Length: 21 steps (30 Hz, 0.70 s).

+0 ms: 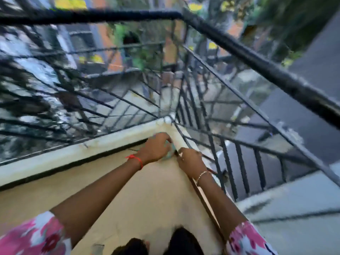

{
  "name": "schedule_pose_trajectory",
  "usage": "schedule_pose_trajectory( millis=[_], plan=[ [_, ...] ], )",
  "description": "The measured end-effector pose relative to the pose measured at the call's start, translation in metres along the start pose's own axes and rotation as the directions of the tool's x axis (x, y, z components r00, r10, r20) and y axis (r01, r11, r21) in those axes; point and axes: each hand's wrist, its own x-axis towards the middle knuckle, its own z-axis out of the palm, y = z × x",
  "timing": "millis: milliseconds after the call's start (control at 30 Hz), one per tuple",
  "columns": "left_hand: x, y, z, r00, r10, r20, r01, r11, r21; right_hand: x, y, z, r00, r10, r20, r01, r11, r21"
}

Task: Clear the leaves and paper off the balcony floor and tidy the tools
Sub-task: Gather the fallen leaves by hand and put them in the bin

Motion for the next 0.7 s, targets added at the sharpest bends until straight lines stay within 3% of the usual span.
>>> schedule_pose_trajectory(
  millis=[133,267,400,500,700],
  plan=[
    [-0.029,-0.034,-0.045,0.967,-0.16,-0.196,0.181,0.979,0.095,0.037,-0.073,-0.026,0.949,-0.305,0.081,0.313,0.943,-0.112],
    [-0.075,-0.055,-0.062,0.83,-0.393,-0.396,0.457,0.886,0.079,0.046,-0.136,-0.03,0.81,-0.547,0.21,0.583,0.79,-0.19],
    [-0.149,-0.046,-0.047,0.596,-0.617,-0.514,0.707,0.707,-0.028,0.024,-0.172,-0.006,0.589,-0.723,0.362,0.806,0.556,-0.202],
    [-0.206,-0.024,-0.019,0.405,-0.776,-0.484,0.845,0.52,-0.126,-0.016,-0.183,0.02,0.417,-0.757,0.503,0.906,0.389,-0.167],
    [-0.307,0.005,0.041,0.036,-0.902,-0.429,0.915,0.202,-0.349,-0.11,-0.194,0.076,0.1,-0.747,0.657,0.992,0.125,-0.01]
  ],
)
